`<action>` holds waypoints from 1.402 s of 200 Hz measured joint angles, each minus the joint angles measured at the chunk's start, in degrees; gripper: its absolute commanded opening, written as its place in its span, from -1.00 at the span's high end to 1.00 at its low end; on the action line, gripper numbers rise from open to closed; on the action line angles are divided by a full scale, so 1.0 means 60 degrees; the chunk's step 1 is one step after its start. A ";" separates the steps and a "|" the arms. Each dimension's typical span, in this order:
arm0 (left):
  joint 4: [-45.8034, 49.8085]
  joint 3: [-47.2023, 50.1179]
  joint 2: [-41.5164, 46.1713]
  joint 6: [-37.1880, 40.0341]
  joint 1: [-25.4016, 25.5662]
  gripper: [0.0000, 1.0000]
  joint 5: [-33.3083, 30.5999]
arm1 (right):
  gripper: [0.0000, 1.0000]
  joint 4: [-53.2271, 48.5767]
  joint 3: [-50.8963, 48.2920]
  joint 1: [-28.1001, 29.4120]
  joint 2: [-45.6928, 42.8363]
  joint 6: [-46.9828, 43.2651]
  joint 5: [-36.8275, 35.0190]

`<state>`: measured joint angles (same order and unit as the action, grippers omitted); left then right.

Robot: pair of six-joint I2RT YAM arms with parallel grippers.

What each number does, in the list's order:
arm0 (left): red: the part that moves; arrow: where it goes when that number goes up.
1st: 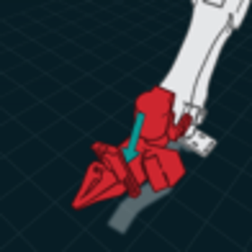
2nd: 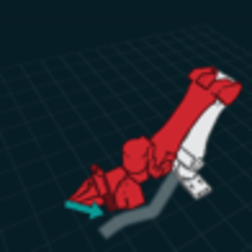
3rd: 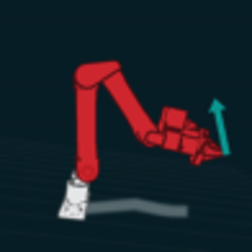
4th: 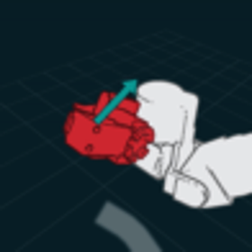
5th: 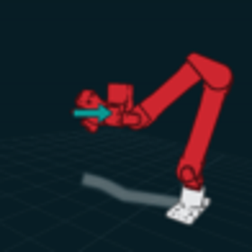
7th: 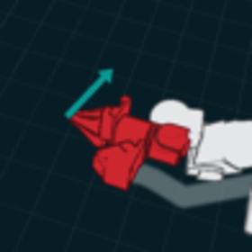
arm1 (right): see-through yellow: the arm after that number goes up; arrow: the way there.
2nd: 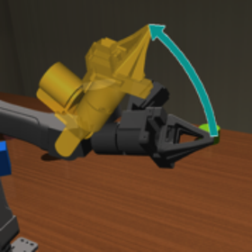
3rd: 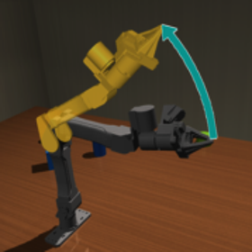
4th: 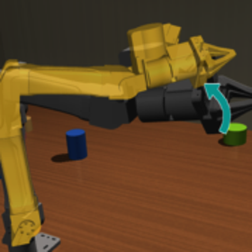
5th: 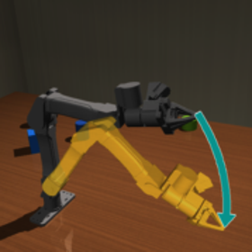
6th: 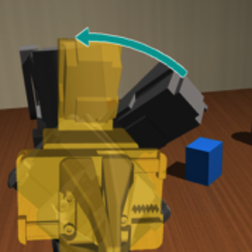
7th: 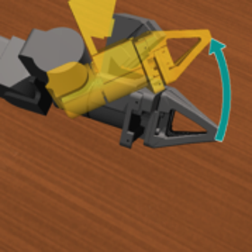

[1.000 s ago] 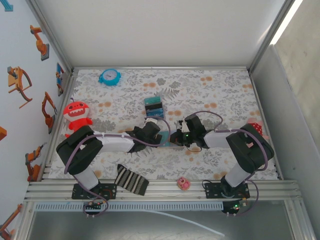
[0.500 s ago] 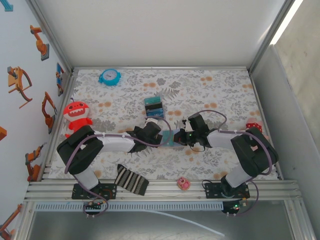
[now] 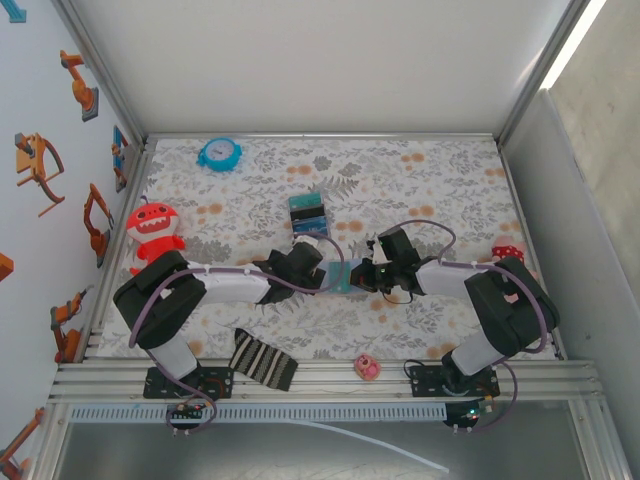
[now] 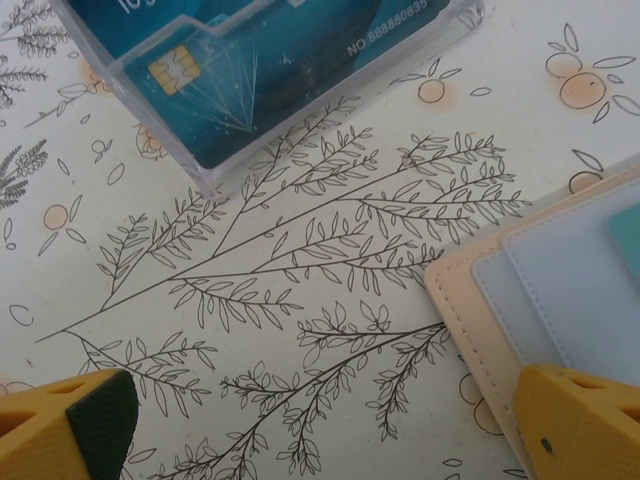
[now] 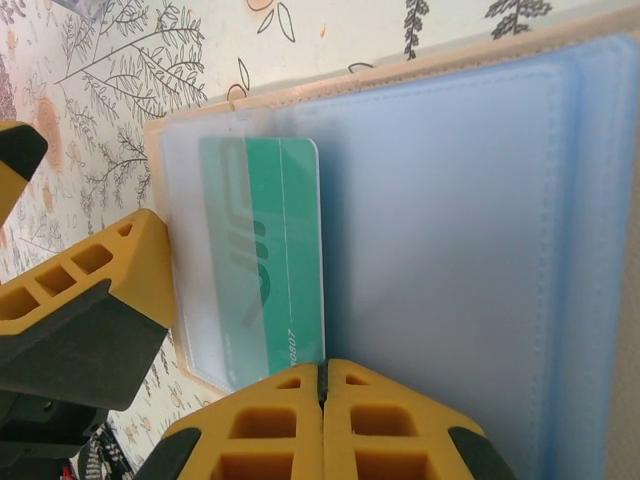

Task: Take the credit cards out of the card holder

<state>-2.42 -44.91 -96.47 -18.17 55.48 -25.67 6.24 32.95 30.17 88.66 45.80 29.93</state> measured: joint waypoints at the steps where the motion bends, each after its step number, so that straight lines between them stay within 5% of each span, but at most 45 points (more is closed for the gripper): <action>1: 0.0004 -0.0004 0.0004 0.0004 0.0000 -0.94 0.0000 | 1.00 0.0000 0.0000 0.0000 0.0000 0.0000 0.0000; 171: -0.0197 -0.0641 -0.0583 0.0601 0.0018 -0.94 0.0943 | 1.00 0.0940 -0.0273 -0.0127 -0.0069 0.0372 0.0331; 280: -0.0055 -0.0648 -0.0597 0.0565 0.0018 -0.94 0.0943 | 0.68 0.3548 -0.0747 -0.0215 0.0539 0.1282 0.1056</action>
<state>-2.74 -48.80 -100.05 -14.79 55.59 -20.01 27.53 28.47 28.88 91.90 53.49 36.27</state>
